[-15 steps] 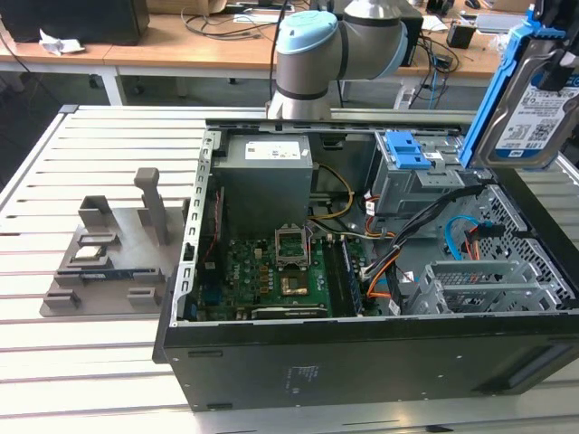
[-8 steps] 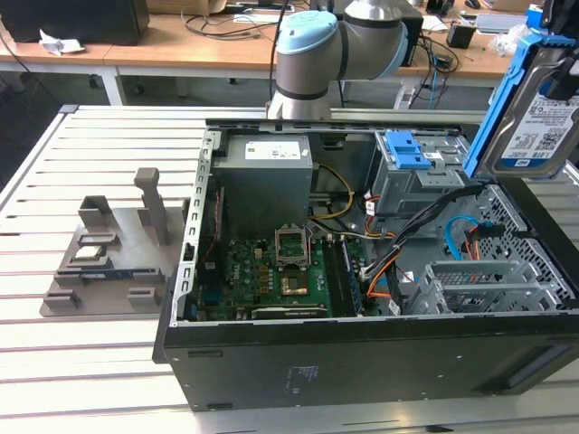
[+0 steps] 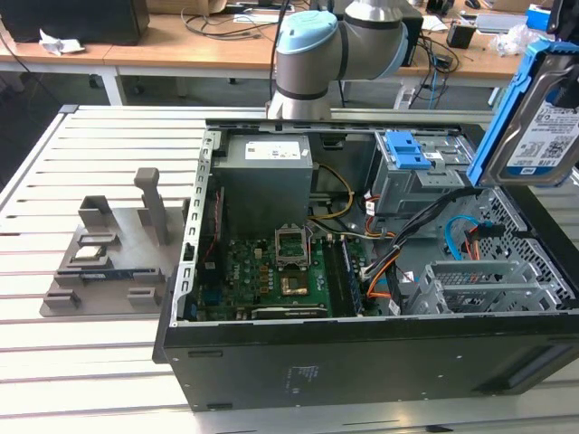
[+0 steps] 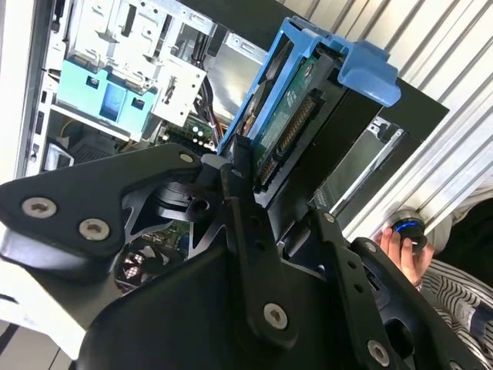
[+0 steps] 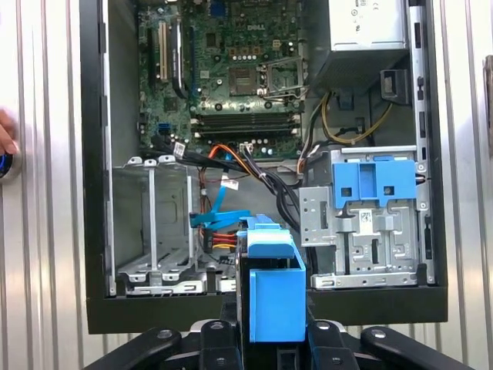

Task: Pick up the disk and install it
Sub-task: 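Pick up the disk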

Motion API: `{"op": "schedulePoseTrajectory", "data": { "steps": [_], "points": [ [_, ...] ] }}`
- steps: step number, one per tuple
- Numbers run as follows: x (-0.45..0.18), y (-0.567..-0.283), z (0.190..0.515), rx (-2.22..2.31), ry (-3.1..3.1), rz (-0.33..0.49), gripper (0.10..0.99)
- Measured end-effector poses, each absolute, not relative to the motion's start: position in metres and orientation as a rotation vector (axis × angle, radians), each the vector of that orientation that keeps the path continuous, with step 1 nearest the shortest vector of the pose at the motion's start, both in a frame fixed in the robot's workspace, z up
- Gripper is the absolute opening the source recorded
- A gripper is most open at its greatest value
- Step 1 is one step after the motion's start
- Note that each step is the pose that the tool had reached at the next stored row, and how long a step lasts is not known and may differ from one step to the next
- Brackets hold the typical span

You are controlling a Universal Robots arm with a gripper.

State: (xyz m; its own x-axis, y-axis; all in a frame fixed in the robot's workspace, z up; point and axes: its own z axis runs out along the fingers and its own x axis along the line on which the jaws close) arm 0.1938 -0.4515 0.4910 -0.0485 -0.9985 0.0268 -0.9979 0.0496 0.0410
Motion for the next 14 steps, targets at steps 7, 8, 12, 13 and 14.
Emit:
{"op": "schedulePoseTrajectory", "data": {
  "steps": [7,8,12,13,14],
  "points": [
    [0.194,-0.463,0.489,2.133,-2.240,-0.016,0.361],
    [0.194,-0.464,0.488,2.133,-2.240,-0.016,0.361],
    [0.190,-0.480,0.485,2.132,-2.240,-0.015,0.361],
    [0.190,-0.490,0.485,2.132,-2.240,-0.015,0.361],
    [0.190,-0.503,0.485,2.132,-2.239,-0.014,0.361]
  ]
}}
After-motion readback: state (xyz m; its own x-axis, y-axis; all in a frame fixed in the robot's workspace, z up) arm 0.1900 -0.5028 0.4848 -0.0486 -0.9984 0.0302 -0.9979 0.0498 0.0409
